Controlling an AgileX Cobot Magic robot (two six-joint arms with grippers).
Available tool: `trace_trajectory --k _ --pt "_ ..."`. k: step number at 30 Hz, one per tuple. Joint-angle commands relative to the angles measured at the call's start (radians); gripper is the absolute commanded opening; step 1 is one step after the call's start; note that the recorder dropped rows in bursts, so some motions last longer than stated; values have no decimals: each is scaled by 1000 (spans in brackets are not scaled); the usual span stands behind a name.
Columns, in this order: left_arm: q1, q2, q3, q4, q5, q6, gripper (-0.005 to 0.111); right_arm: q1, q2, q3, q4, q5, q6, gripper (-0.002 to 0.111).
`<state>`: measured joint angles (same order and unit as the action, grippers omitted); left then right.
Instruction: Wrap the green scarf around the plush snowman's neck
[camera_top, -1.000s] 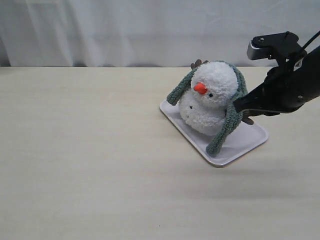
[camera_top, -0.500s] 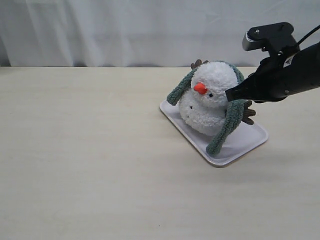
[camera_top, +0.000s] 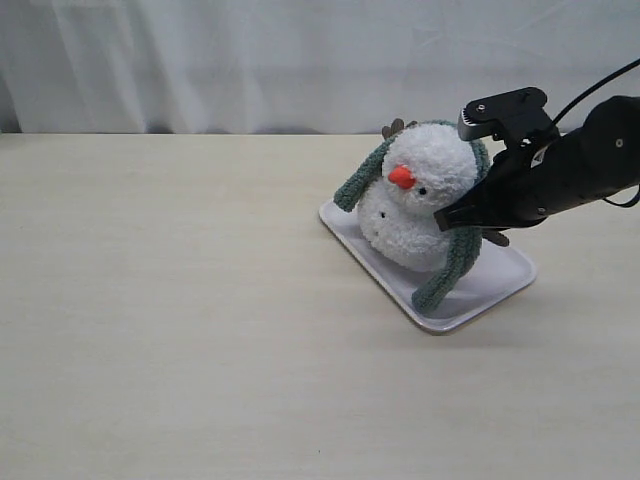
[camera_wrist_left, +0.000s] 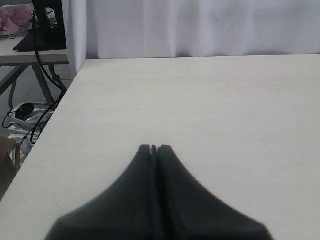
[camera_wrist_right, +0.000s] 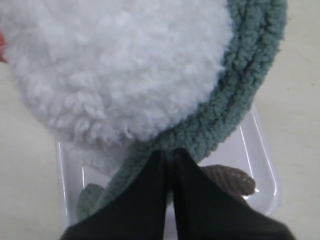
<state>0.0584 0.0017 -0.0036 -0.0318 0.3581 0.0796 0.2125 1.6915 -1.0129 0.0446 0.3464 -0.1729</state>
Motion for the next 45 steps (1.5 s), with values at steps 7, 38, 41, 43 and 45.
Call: trace_trajectory --k 7,38,41,43,45 --pt "-5 -2 4 -6 -12 -2 0 3 6 2 25 -35 -8 4" --pt "-5 -2 4 -8 -14 -2 0 10 -337 4 10 386 -12 63" --pt "-5 -2 4 -8 -17 -2 0 10 -337 32 10 409 0 63" --pt "-5 -2 4 -8 -17 -2 0 10 -337 60 10 409 1 63" --pt "-5 -2 4 -8 -17 -2 0 10 -330 91 3 398 30 63"
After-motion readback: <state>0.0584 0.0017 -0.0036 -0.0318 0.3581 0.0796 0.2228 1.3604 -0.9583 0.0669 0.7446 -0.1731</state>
